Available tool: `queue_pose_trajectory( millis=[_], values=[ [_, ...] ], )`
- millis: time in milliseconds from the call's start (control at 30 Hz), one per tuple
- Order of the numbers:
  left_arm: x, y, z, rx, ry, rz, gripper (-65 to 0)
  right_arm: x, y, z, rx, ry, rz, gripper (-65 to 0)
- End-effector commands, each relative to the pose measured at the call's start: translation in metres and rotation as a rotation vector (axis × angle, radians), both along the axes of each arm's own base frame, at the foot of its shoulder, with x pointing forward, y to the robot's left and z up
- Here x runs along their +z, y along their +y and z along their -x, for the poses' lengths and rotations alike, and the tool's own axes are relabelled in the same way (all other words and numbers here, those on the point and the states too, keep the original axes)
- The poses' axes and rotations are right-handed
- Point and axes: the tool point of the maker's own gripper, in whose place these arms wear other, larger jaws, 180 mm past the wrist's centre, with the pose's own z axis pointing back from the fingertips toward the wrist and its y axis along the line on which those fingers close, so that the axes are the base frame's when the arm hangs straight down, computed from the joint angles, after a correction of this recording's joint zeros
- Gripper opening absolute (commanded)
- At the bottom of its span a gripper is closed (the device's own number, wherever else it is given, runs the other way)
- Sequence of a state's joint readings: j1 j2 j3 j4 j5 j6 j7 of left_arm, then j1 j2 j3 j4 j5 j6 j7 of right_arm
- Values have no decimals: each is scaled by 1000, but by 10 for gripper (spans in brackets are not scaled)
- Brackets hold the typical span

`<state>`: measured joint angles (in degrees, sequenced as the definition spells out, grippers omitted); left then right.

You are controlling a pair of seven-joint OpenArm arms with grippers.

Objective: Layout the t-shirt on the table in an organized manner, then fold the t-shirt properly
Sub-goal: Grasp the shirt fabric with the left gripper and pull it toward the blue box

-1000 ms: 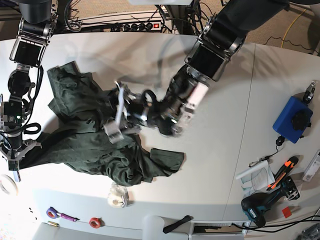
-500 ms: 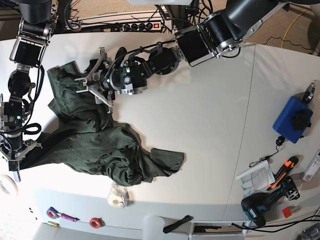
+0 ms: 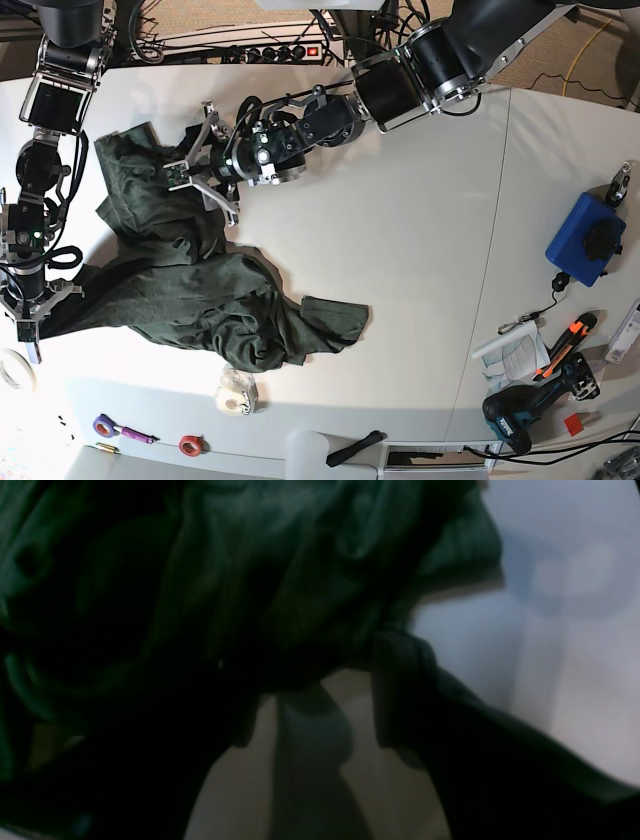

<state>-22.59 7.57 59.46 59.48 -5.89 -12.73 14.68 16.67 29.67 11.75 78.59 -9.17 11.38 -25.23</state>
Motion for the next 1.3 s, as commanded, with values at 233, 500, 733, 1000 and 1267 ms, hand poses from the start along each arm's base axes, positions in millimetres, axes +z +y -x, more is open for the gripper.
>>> queue_pose_trajectory(
  millis=[233, 500, 733, 1000, 1267],
  values=[
    [10, -10, -1, -11, -12, 7, -650, 32, -7, -4, 0, -77, 42, -650],
    [30, 25, -20, 24, -30, -208, -650, 32, -6, -5, 2, -80, 44, -650],
    [52, 104, -63, 168, -74, -365, -650, 32, -6, -5, 2, -80, 43, -650],
    [72, 198, -137, 374, -155, -439, -650, 31, -7, -4, -2, -74, 41, -650],
    [144, 272, -212, 627, -315, -377, -650, 30, -8, -4, -6, -69, 40, -650]
  ],
)
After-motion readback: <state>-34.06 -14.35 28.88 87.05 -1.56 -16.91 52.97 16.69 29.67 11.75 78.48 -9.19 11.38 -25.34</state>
